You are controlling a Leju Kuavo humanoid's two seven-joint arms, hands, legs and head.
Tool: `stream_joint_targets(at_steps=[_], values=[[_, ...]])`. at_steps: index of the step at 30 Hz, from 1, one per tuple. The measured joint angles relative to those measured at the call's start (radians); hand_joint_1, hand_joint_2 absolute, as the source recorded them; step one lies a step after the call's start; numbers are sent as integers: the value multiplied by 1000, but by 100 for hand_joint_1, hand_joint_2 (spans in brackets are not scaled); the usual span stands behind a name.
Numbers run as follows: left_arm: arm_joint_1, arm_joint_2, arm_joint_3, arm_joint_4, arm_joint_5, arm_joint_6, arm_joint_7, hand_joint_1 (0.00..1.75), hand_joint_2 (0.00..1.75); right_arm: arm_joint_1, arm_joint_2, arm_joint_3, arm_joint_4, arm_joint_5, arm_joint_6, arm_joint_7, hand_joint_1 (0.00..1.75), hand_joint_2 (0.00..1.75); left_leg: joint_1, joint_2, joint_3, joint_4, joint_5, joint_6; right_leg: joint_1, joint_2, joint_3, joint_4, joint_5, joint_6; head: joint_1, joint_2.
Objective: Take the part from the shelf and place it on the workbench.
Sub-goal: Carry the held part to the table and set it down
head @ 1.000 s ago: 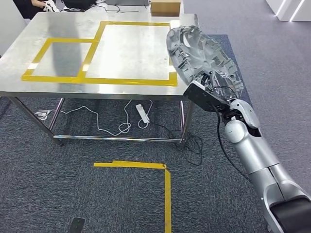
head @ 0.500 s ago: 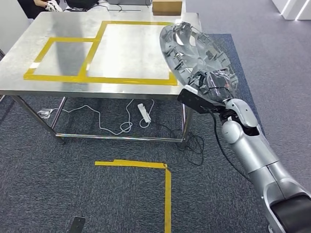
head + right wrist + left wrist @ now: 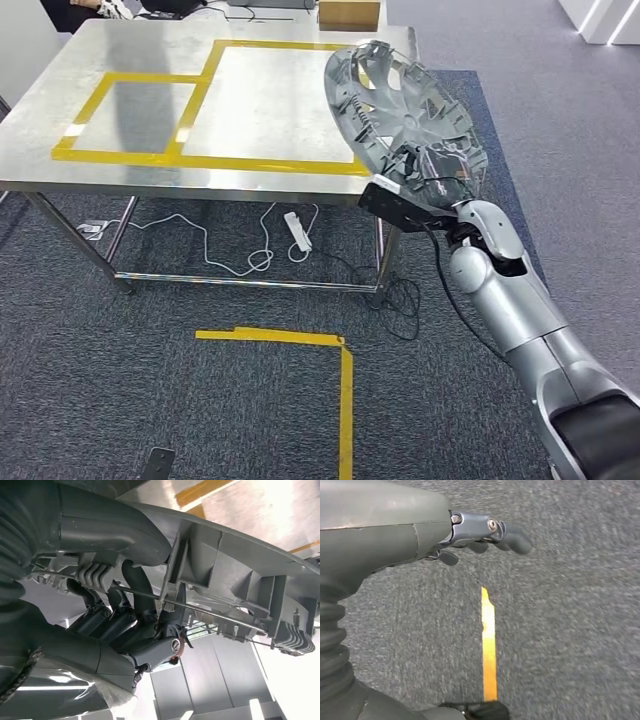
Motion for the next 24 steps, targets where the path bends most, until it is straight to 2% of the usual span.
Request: stream_joint_targets(at_steps=[2,5,6,7,8,10,11,12,15,17,18,20,21,22,23,24], values=[[0,0,0,0,0,1,0,0,175,-1,0,-3,2,0,-2,0,175,175,5,-2,4,-8,5,9,0,1,-23,46,-33,8,2,0],[0,-1,0,0,0,2,0,0,175,1,-1,-5,9,4,-2,-3,175,175,6,-6,4,-10,5,16,-1,3,-114,237,-117,16,3,0],[0,-1,0,0,0,1,0,0,175,1,-1,-5,13,8,-1,-4,175,175,6,-8,4,-9,5,16,-1,3,-136,278,-125,18,3,0],[1,-1,0,0,0,1,0,0,175,0,-1,-5,17,12,0,-5,175,175,6,-11,5,-8,5,16,-1,3,-140,281,-113,19,3,0],[1,-1,0,0,-1,1,0,0,175,-2,-1,-5,20,17,1,-6,175,175,6,-14,5,-7,5,15,-2,3,-124,243,-82,18,3,0],[0,-1,0,0,-2,0,1,0,175,-12,-1,-4,27,29,3,-6,175,175,5,-21,5,-3,2,10,-4,10,-58,106,-13,16,3,0],[-1,-1,-1,0,-3,-1,2,0,175,-18,0,-3,31,35,4,-6,175,175,3,-24,2,0,1,6,-4,15,-29,48,6,13,2,0],[-2,-1,-1,0,-4,-2,3,0,175,-21,0,-2,34,39,5,-6,175,175,1,-26,-2,3,1,1,-4,19,-12,15,12,10,1,0],[0,0,-2,0,-4,-3,5,0,175,-25,0,2,40,44,8,-8,175,175,3,-29,-9,7,2,-12,-2,16,-6,2,8,-5,2,0],[1,0,-3,0,-4,-2,5,0,175,-28,0,2,43,44,8,-8,175,175,4,-23,-24,46,-27,-22,-5,10,-3,-1,10,-17,-1,0],[0,0,-3,0,-4,-2,5,0,175,-29,0,2,44,44,9,-7,175,175,5,-16,-43,94,-54,-28,-7,6,-1,-3,11,-21,-3,0],[0,0,-4,0,-5,-2,5,0,175,-30,0,3,48,45,9,-7,175,175,8,-9,-100,225,-113,-35,-7,1,0,-2,9,-25,-6,0],[0,0,-4,0,-5,-3,5,0,175,-30,0,4,50,46,9,-7,175,175,9,-8,-121,271,-126,-37,-7,-1,1,-2,9,-26,-6,0],[1,0,-4,0,-6,-3,5,0,175,-30,0,5,53,47,10,-7,175,175,9,-8,-128,284,-121,-37,-6,-3,1,-2,8,-26,-6,0],[1,0,-4,0,-6,-3,5,0,175,-31,0,6,55,48,11,-7,175,175,9,-7,-115,257,-97,-35,-6,-4,3,-1,8,-26,-6,0],[1,0,-5,0,-7,-3,5,0,175,-33,1,7,57,50,12,-7,175,175,9,-4,-87,197,-60,-31,-6,-5,5,-1,7,-25,-6,0]])
